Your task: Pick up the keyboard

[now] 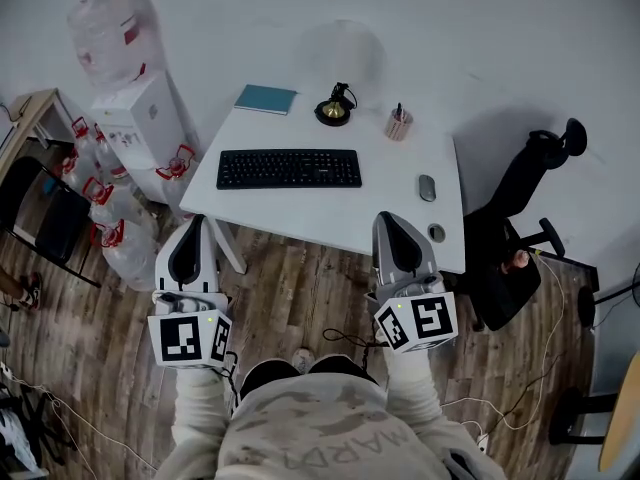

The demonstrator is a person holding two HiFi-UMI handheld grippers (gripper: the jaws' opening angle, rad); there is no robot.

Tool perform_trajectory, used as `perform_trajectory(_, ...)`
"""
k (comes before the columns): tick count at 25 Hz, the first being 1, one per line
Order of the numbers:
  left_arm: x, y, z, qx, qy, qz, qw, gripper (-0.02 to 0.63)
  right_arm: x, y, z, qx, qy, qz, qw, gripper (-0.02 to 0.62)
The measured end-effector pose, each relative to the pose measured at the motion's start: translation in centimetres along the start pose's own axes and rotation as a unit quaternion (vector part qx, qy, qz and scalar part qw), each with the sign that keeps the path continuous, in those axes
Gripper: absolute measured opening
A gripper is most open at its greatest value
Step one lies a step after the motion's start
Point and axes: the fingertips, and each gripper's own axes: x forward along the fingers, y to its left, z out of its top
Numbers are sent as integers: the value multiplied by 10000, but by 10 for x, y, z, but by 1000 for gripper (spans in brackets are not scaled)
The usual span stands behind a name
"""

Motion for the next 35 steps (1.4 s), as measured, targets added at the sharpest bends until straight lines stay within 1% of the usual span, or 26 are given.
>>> perform_trajectory(5,20,-6,-5,-5,23,100,9999,6,18,-22,-8,112,-12,68,9999,9)
perform_trajectory(12,31,-1,-11,238,143,259,9993,6,36,-31,-24,281,75,130,9995,11)
perform_trajectory(16,42,6,-20,185,239,293,9991,6,46,-36,-34,306,155,122,9993,10)
perform_trajectory(22,76,14,-29,174,265,160,9994,6,75,-47,-40,255,191,25,9995,11)
perform_trajectory(35,171,53,-45,155,242,-158,9995,6,159,-78,-51,182,190,-364,9990,10)
